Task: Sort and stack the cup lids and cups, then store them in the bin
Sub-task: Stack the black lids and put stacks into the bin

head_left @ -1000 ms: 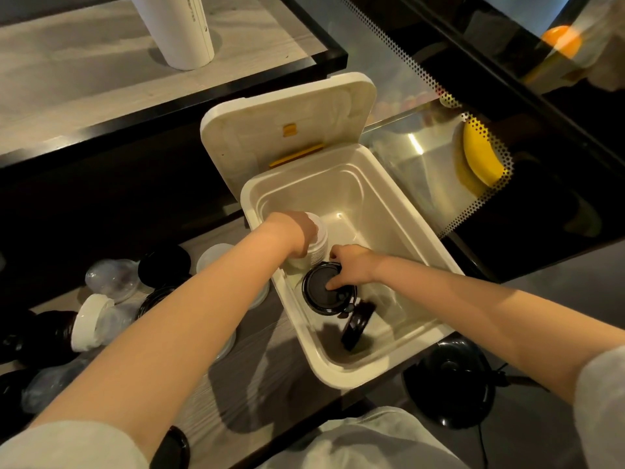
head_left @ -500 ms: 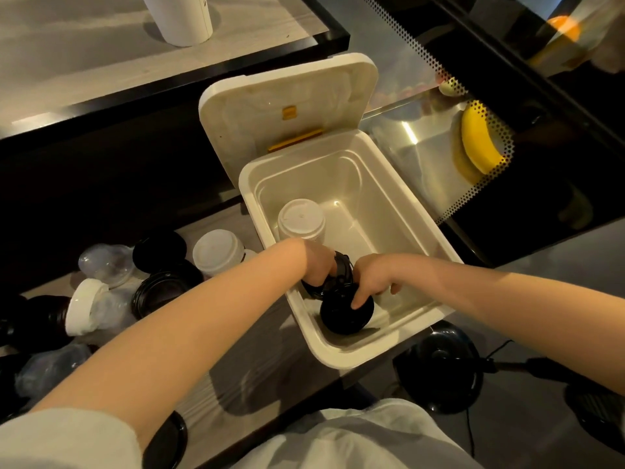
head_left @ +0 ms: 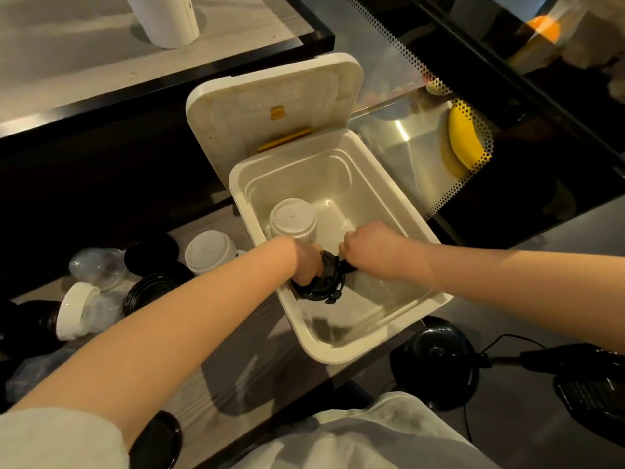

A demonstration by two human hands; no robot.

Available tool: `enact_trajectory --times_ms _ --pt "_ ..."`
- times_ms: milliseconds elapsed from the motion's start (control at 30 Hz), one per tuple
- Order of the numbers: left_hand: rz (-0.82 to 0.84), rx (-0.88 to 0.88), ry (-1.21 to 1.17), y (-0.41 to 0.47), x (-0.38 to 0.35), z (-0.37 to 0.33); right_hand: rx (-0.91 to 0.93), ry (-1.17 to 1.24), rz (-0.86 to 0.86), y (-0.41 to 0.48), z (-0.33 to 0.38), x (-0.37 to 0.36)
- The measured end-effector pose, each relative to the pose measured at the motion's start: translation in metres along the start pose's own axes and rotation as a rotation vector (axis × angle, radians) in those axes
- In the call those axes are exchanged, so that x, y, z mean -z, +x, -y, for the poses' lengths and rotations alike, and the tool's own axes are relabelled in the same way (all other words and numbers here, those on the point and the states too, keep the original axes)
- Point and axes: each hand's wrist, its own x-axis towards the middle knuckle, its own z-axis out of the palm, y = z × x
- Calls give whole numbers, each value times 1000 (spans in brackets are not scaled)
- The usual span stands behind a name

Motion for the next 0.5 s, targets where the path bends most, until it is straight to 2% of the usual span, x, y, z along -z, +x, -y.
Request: enact_trajectory --times_ms 167,400,500 --pt "-20 10 5 -2 0 -3 221 -116 147 8 15 -18" --pt "-34 26 -100 -2 0 1 178 208 434 7 3 -21" --pt "-49 23 -101 -3 -1 1 175 249 456 11 3 -24"
